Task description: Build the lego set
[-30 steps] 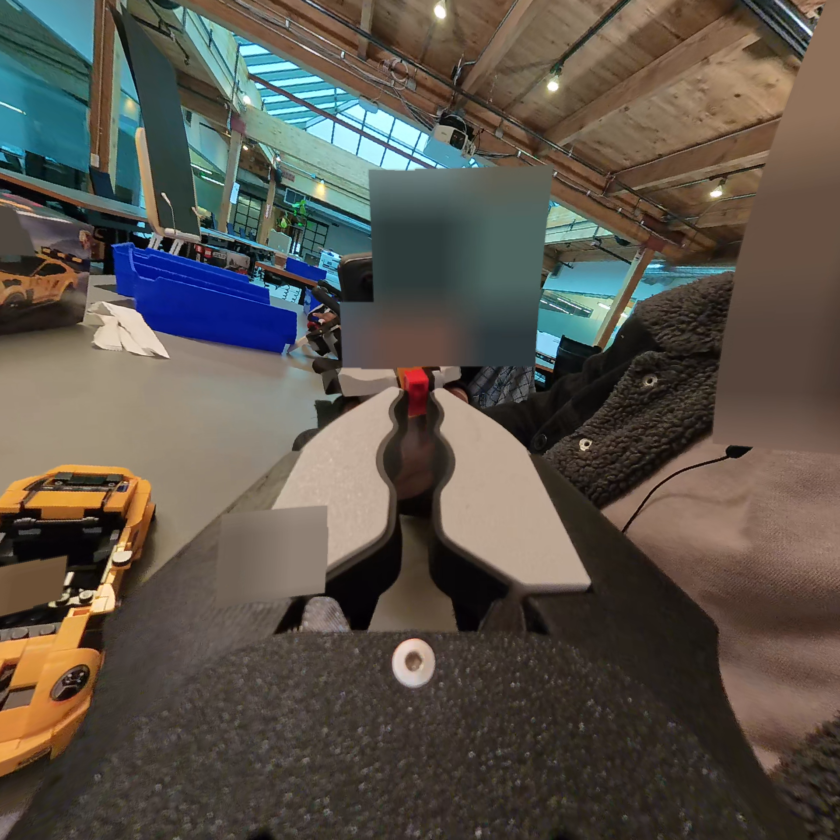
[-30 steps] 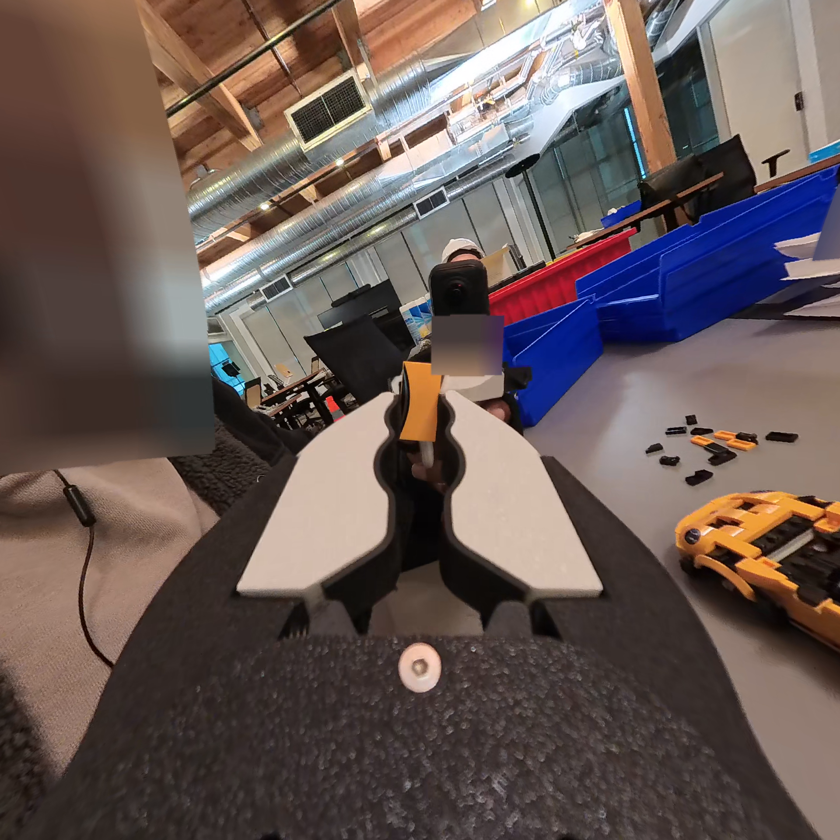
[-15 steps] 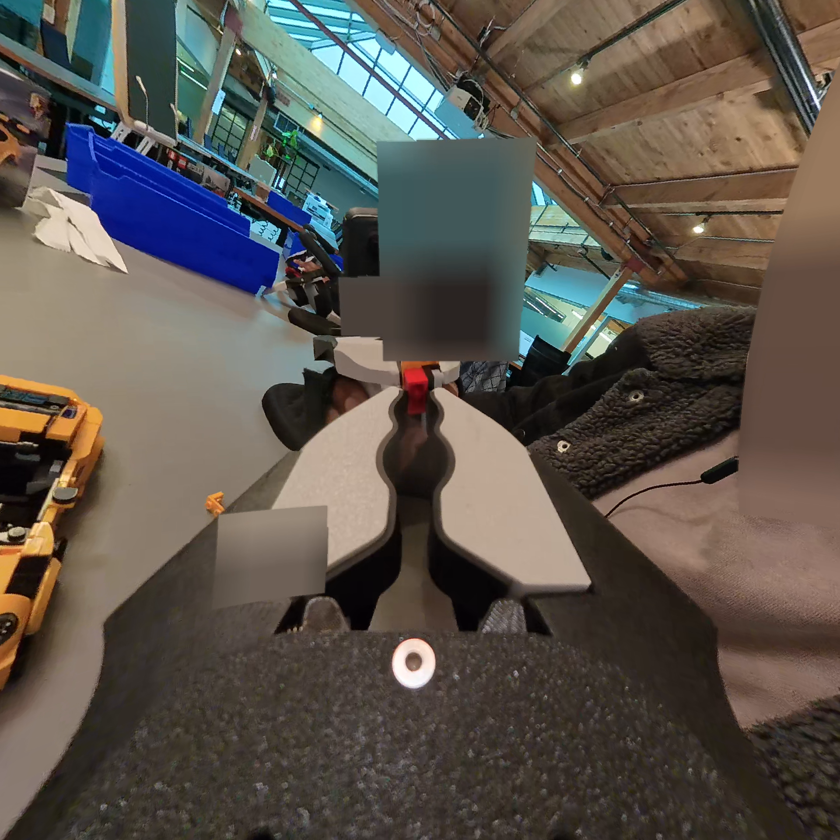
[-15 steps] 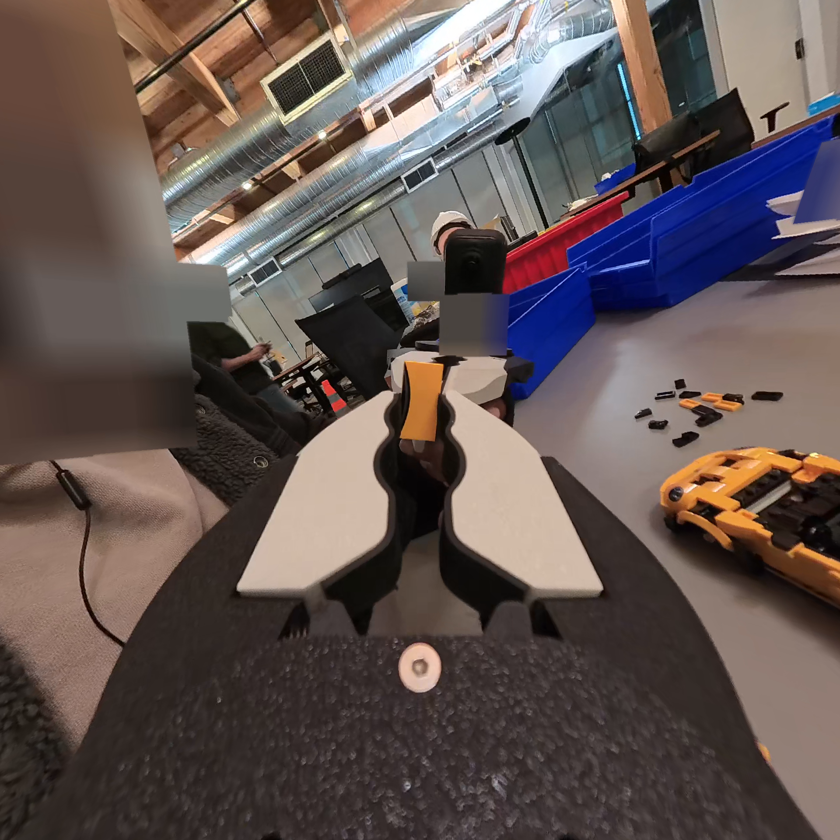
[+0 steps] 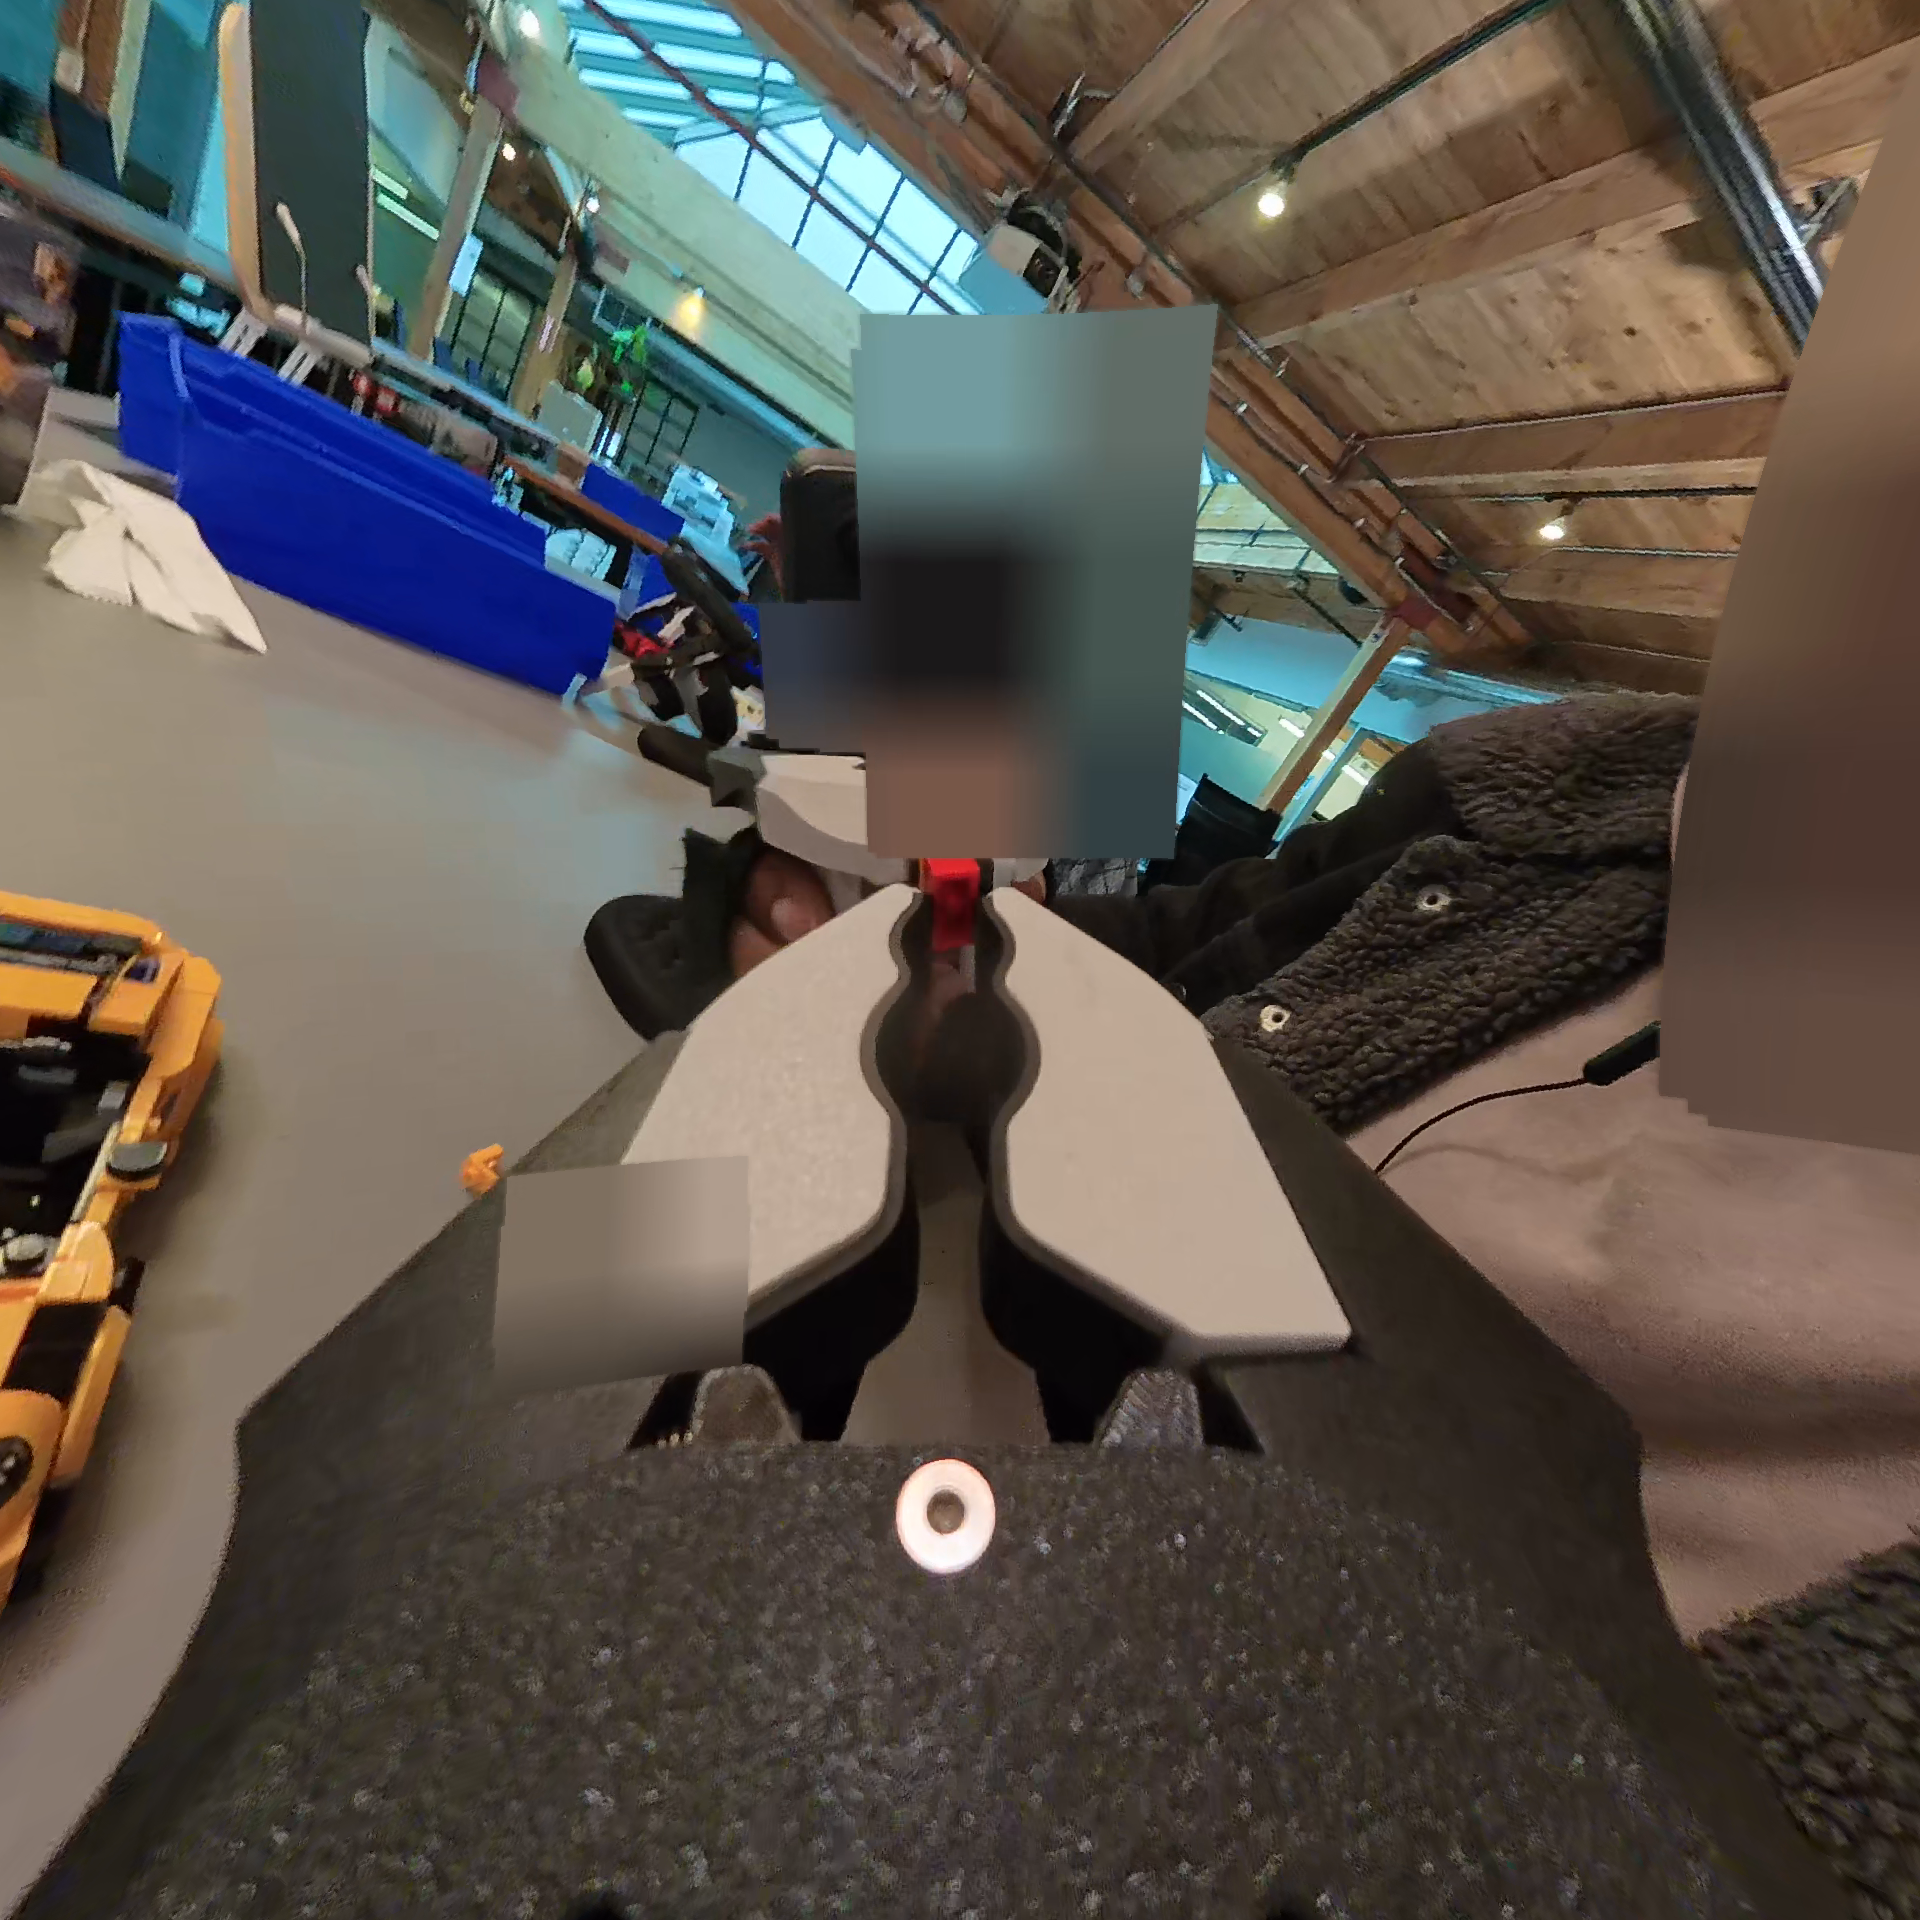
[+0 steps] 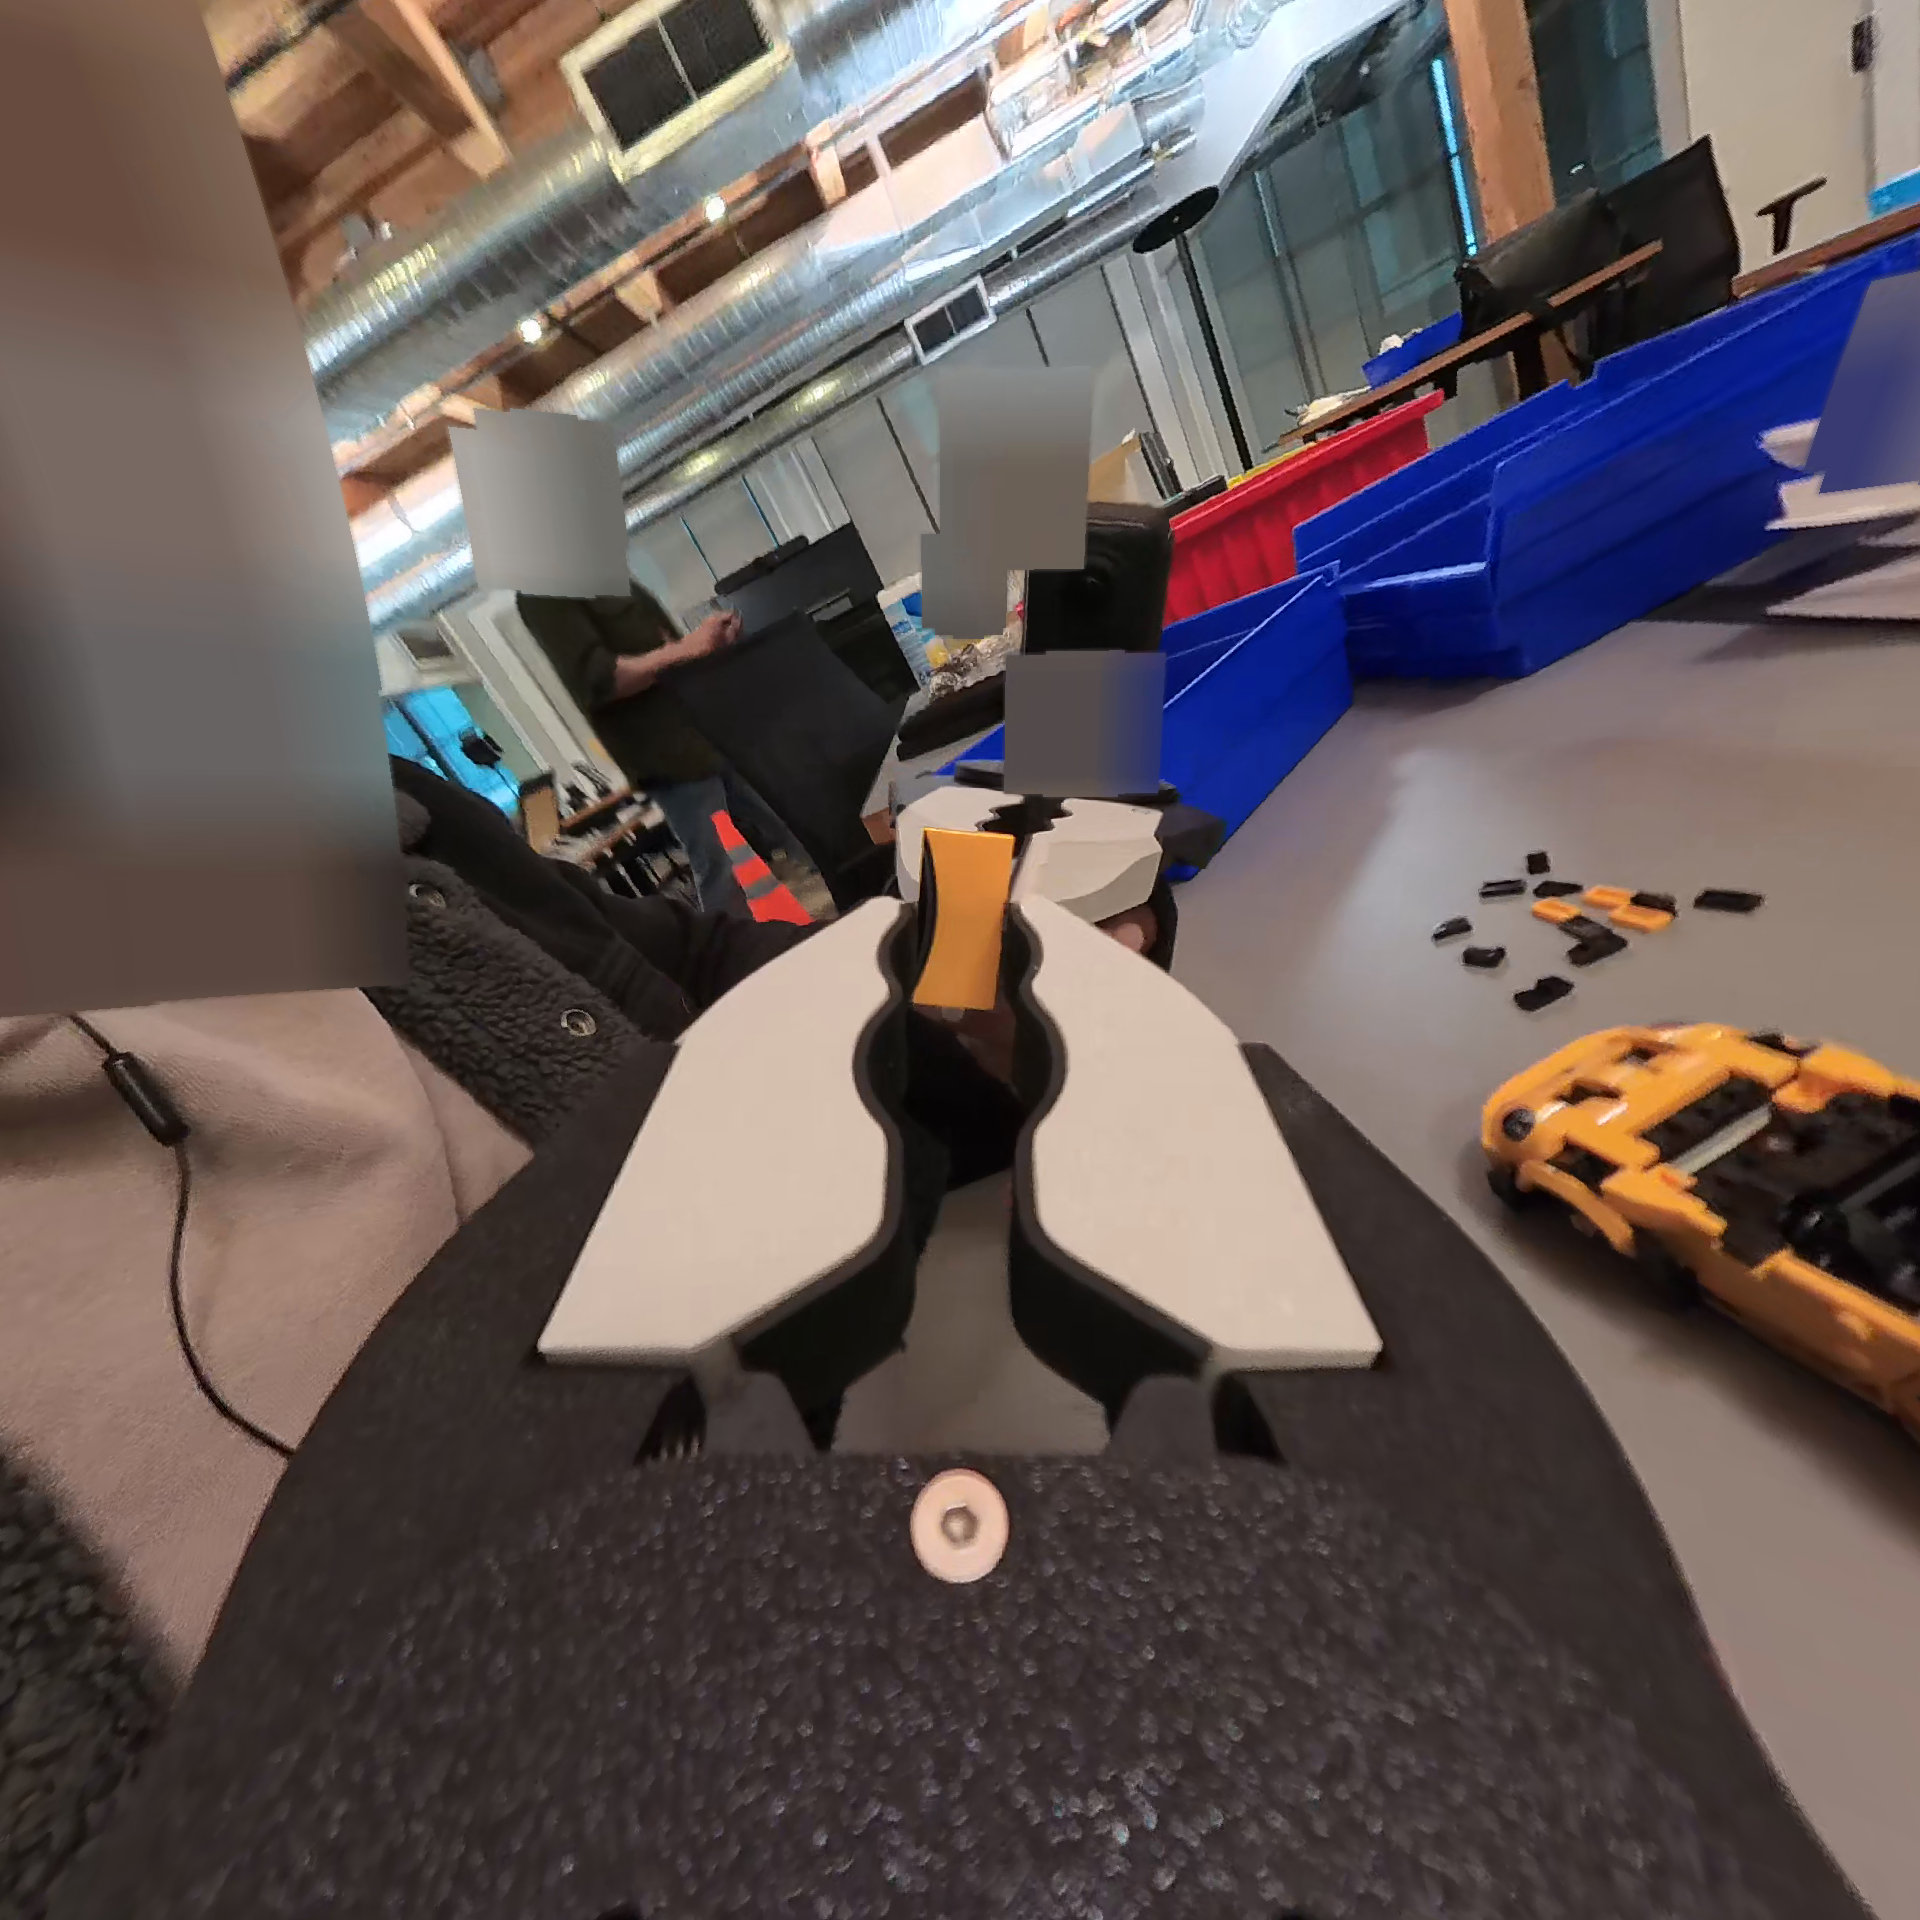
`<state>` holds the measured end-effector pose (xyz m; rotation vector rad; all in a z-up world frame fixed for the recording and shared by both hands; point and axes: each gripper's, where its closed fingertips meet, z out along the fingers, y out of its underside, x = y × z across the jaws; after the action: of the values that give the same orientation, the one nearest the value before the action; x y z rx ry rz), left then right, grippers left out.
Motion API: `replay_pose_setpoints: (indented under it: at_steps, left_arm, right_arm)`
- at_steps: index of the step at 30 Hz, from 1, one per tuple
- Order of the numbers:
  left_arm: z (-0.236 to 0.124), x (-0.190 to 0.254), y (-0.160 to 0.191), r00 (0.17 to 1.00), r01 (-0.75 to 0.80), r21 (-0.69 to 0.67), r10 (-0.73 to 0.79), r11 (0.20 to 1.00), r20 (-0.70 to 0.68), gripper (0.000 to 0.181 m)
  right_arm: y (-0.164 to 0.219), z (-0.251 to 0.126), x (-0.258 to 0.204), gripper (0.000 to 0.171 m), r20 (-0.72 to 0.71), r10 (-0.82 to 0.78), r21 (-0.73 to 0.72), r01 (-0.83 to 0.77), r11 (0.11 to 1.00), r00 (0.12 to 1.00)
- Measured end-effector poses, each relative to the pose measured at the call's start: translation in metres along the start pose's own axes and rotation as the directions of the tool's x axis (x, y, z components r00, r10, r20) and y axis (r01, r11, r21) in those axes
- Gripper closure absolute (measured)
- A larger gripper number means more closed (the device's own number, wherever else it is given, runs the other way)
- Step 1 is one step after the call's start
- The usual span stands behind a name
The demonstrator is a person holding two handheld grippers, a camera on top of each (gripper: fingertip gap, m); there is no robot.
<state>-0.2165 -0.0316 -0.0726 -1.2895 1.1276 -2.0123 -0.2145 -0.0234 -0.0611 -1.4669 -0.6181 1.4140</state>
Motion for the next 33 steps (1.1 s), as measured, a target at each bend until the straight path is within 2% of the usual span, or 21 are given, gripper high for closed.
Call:
replay_pose_setpoints:
  at_steps: [1,2,5,7,10,11,15,17,20,23,25,28,30,33]
  left_arm:
    - [-0.001,0.002,-0.002,1.000,-0.009,0.011,0.009,1.000,-0.011,0.173]
    - [-0.002,0.004,-0.004,1.000,-0.021,0.025,0.021,0.999,-0.019,0.173]
    - [-0.005,0.006,-0.010,0.998,-0.050,0.072,0.053,0.996,-0.031,0.173]
    - [-0.006,0.007,-0.013,0.997,-0.059,0.097,0.063,0.994,-0.034,0.173]
    - [-0.005,0.005,-0.011,0.996,-0.087,0.096,0.089,0.992,-0.016,0.173]
    - [-0.004,0.004,-0.011,0.995,-0.094,0.098,0.095,0.991,-0.009,0.173]
    - [-0.003,-0.001,-0.008,0.995,-0.104,0.079,0.102,0.991,0.021,0.173]
    - [-0.004,-0.006,-0.006,0.992,-0.117,0.048,0.115,0.992,0.048,0.165]
    - [-0.007,-0.018,-0.001,0.966,-0.207,-0.037,0.210,0.978,0.150,0.155]
    - [-0.006,-0.026,0.009,0.938,-0.252,-0.134,0.276,0.958,0.209,0.154]
    - [-0.004,-0.036,0.020,0.917,-0.259,-0.213,0.310,0.942,0.253,0.153]
    - [-0.008,-0.055,0.043,0.842,-0.311,-0.412,0.449,0.857,0.299,0.156]
    - [-0.011,-0.065,0.063,0.799,-0.321,-0.550,0.533,0.771,0.280,0.158]
    - [-0.012,-0.071,0.089,0.780,-0.309,-0.676,0.585,0.669,0.222,0.156]
  right_arm:
    - [-0.001,0.002,0.000,0.143,-0.009,-0.017,-0.012,0.017,1.000,1.000]
    - [-0.001,0.004,-0.001,0.137,-0.011,-0.031,-0.029,0.031,0.999,0.999]
    - [0.003,0.010,-0.004,0.136,-0.015,-0.056,-0.048,0.055,0.997,0.998]
    - [0.005,0.013,-0.005,0.138,-0.015,-0.051,-0.043,0.051,0.998,0.999]
    - [0.003,0.015,-0.004,0.154,-0.027,-0.051,-0.024,0.050,0.998,0.998]
    - [0.002,0.015,-0.003,0.155,-0.034,-0.053,-0.030,0.052,0.998,0.998]
    - [0.005,0.010,0.001,0.155,-0.071,-0.072,-0.116,0.063,0.991,0.995]
    - [0.009,0.006,0.005,0.155,-0.113,-0.125,-0.206,0.100,0.973,0.986]
    - [0.016,-0.006,0.021,0.155,-0.213,-0.342,-0.432,0.225,0.873,0.915]
    - [0.032,-0.019,0.036,0.155,-0.244,-0.538,-0.658,0.270,0.703,0.807]
    - [0.051,-0.026,0.044,0.155,-0.218,-0.616,-0.772,0.252,0.583,0.757]
    - [0.088,-0.036,0.053,0.155,-0.186,-0.603,-0.870,0.155,0.468,0.776]
    - [0.108,-0.041,0.058,0.155,-0.187,-0.544,-0.894,0.088,0.439,0.818]
    - [0.124,-0.043,0.064,0.155,-0.176,-0.497,-0.914,0.046,0.403,0.850]
